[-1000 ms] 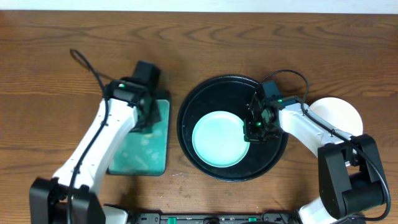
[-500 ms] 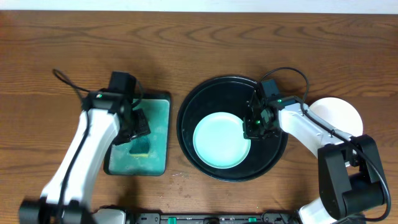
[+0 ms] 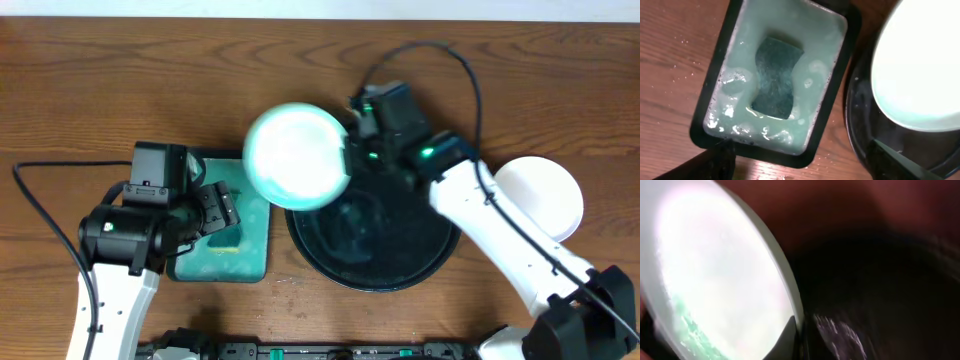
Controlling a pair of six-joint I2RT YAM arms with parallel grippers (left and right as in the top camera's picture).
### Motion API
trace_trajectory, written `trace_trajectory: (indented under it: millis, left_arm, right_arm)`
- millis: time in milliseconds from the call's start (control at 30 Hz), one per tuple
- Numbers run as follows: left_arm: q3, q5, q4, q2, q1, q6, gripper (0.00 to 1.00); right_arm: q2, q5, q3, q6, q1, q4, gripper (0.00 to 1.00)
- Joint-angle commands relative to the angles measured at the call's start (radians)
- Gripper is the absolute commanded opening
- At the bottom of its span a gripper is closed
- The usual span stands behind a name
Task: Clean dirty plates on tray and stack at the side
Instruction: 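Lift the pale green plate with the right gripper and tilt over sponge tray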
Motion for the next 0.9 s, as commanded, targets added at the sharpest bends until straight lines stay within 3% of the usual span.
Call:
trace_trajectory:
  millis: [0, 367, 867]
  left_arm:
    - [0.017, 0.002, -0.001, -0.005, 0.005, 0.006, 0.84]
    - [0.017, 0.002, -0.001, -0.003, 0.005, 0.006, 0.85]
    - [0.017, 0.002, -0.001, -0.003, 0.005, 0.006, 0.85]
  right_arm:
    - [0.005, 0.166, 0.008, 0.009, 0.104, 0.097, 0.01]
    - [0.089, 0.489, 0.009, -0.27, 0.306, 0.381, 0.01]
    - [0.08, 0.988, 0.009, -0.565, 0.494, 0.513, 0.01]
